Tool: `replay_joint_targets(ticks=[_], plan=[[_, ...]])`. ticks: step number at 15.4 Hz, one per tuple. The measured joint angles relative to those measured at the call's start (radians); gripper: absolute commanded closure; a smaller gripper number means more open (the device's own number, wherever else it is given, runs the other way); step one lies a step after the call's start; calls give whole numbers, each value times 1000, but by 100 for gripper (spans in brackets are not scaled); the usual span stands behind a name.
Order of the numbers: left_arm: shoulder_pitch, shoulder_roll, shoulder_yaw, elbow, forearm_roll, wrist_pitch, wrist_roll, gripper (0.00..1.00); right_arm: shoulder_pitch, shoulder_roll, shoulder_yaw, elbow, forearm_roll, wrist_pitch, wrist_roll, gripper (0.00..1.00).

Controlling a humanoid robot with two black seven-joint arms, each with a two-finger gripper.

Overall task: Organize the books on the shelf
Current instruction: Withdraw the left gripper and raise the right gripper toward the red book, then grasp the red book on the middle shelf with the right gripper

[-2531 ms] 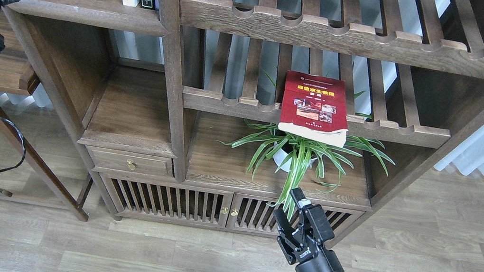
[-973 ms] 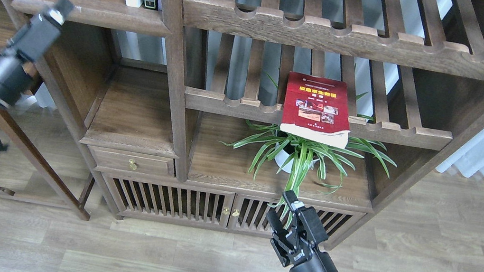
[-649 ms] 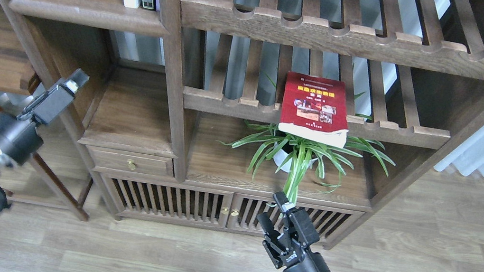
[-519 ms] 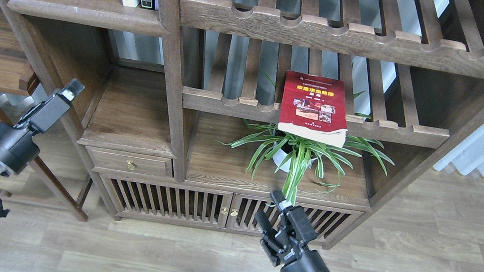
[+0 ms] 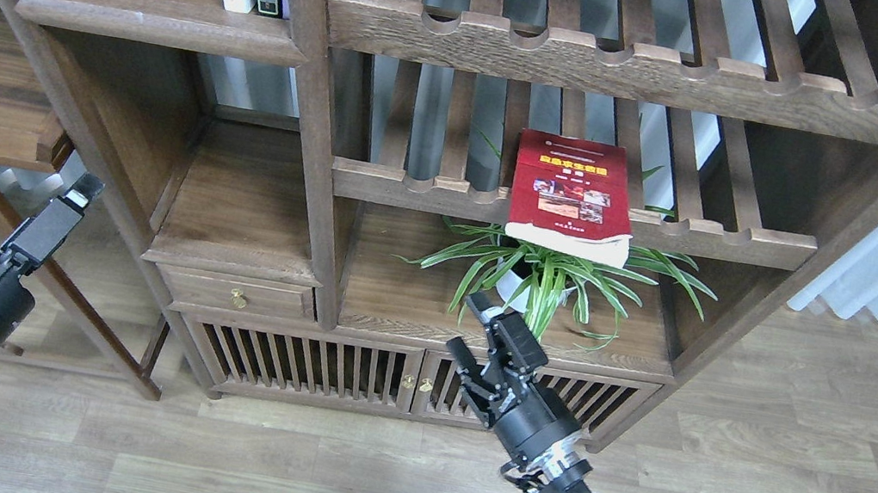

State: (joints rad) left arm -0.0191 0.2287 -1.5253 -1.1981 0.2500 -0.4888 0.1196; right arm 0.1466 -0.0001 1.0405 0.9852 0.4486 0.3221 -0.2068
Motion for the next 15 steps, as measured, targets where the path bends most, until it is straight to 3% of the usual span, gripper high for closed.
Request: replay_joint_targets(ticks=[8,15], plan=[[2,0,-5,-6,0,0,2,0,133,0,75,-62,59,-84,31,3],[2,0,-6,-13,0,0,3,0,145,0,133,-82,61,-116,40,17]])
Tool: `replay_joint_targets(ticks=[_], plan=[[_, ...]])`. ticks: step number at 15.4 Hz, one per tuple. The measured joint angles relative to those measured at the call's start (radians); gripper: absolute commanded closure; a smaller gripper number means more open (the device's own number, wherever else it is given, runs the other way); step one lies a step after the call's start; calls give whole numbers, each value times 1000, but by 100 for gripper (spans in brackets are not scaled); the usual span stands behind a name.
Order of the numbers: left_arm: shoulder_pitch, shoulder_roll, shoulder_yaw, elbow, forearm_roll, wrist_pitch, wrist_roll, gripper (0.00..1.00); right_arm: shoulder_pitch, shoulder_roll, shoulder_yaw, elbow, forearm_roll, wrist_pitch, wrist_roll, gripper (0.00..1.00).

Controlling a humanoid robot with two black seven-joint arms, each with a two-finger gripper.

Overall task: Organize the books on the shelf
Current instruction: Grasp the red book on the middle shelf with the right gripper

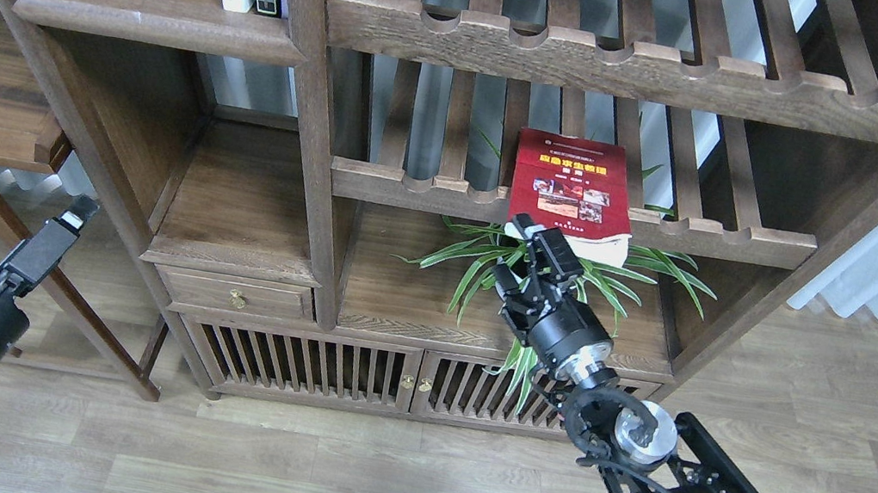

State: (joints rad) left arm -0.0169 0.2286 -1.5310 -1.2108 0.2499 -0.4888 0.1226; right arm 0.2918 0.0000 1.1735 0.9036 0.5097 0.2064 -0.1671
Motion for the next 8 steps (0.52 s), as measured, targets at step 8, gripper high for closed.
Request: replay_joint_targets(ticks=[8], plan=[[-1,0,-10,0,0,0,0,0,35,0,54,-3,0,-57,57,29]])
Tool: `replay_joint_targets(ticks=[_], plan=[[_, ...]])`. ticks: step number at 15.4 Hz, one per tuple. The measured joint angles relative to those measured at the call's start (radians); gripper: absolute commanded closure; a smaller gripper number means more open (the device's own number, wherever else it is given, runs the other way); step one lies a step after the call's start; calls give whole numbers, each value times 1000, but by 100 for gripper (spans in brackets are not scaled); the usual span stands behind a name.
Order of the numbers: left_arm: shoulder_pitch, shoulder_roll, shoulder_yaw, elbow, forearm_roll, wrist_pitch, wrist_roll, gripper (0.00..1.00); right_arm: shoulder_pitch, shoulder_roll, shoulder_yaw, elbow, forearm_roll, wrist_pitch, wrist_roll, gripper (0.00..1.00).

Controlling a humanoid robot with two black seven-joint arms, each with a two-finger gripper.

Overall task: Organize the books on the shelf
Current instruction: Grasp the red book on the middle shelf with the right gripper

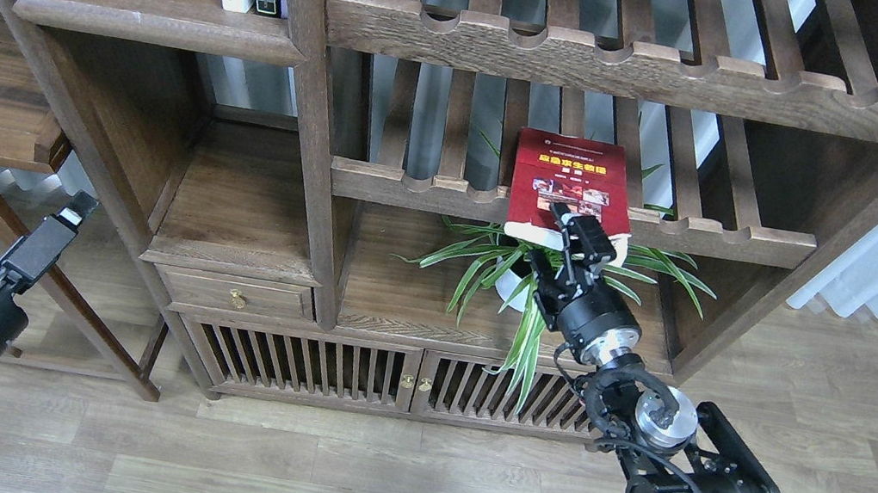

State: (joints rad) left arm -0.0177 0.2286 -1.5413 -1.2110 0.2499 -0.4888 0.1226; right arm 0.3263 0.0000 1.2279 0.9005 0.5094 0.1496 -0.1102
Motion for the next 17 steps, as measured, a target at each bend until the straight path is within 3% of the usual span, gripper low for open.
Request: replay_joint_targets(ticks=[6,8,10,12,13,17], plan=[[0,0,-4,2,0,0,0,0,3,0,2,0,0,-49,2,41],[0,0,-12,4,0,0,0,0,3,0,2,1,0,-50,3,50],[1,0,-16,4,0,0,0,0,3,0,2,3,0,-49,2,66],[1,0,-17,4,0,0,0,0,3,0,2,7,0,-39,2,90],[1,0,-18,4,0,0,0,0,3,0,2,10,0,-25,1,94],[0,0,-19,5,0,0,0,0,-3,0,-3,13,12,51,-4,95]])
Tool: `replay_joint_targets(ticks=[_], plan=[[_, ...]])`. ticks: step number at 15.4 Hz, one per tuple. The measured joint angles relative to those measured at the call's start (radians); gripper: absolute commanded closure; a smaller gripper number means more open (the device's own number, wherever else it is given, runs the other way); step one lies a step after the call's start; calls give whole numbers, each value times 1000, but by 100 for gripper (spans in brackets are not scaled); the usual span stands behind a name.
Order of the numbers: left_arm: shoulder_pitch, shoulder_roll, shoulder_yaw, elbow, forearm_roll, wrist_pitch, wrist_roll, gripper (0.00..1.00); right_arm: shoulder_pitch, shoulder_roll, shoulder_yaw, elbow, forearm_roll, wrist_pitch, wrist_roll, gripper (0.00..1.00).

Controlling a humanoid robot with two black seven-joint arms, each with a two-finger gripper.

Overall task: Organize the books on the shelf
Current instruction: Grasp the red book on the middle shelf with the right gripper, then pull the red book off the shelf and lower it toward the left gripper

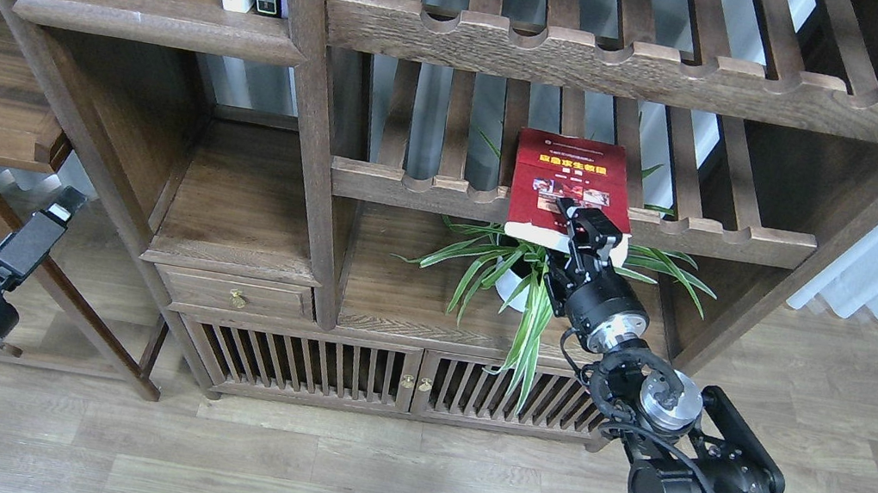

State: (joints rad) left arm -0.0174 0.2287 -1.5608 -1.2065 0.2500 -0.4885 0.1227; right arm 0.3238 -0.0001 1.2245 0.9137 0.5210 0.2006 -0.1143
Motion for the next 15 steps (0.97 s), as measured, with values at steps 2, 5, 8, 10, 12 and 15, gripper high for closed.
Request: replay_joint_targets(ticks=[2,5,8,10,12,15], plan=[[0,0,-1,0,0,0,0,0,0,0,-9,-4,3,24,-5,95],[0,0,-9,0,0,0,0,0,-3,0,-17,5,4,38,-7,95],[0,0,-19,0,-2,0,-2,0,-46,0,-25,73,4,52,-6,95],[0,0,-22,2,-9,0,-3,0,-87,0,-34,144,4,55,-7,95],[1,0,-24,4,-16,0,-3,0,-138,0,-41,237,4,59,-9,96],[2,0,-25,9,-24,0,-5,0,-233,0,-51,385,5,61,-12,96]])
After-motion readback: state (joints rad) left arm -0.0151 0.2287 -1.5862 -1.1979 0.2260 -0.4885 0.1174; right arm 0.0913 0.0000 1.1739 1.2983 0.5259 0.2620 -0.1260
